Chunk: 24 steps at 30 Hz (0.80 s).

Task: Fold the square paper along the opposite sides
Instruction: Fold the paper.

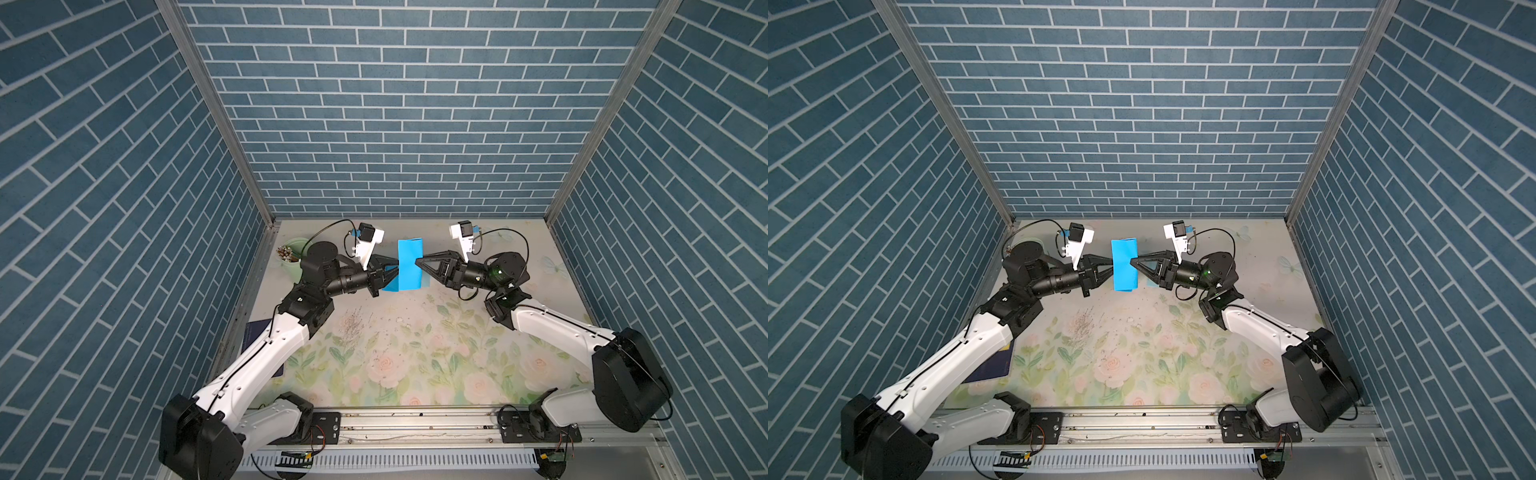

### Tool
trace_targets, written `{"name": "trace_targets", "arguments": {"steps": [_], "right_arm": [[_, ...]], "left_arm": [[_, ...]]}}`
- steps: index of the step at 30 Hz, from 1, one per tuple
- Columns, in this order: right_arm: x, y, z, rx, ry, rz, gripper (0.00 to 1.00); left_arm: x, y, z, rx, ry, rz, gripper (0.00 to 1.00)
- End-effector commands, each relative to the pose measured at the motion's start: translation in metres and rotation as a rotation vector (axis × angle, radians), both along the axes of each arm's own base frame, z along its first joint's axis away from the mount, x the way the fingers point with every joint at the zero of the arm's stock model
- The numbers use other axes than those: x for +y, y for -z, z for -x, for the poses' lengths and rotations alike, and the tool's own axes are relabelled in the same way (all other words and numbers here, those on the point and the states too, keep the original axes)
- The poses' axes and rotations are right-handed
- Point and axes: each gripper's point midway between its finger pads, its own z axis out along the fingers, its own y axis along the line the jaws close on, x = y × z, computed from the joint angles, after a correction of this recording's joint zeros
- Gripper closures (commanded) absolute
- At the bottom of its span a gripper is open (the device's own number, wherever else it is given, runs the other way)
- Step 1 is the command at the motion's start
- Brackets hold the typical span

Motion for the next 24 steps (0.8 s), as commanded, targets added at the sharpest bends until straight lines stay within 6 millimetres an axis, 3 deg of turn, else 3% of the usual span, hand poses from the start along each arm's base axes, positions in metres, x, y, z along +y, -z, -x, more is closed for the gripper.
{"name": "trace_targets", "arguments": {"steps": [1, 11, 24], "right_arm": [[0.0, -0.012, 0.008, -0.038, -0.029, -0.028, 0.84], [-0.003, -0.014, 0.007, -0.043, -0.023, -0.028, 0.86], [-0.007, -0.015, 0.003, -0.044, -0.006, -0.027, 0.87]], "left_arm": [[0.001, -0.011, 0.008, -0.034, 0.018, 0.014, 1.0], [0.004, -0.017, 0.007, -0.043, 0.0, 0.005, 1.0], [0.017, -0.03, 0.022, -0.124, -0.025, -0.03, 0.59]]}}
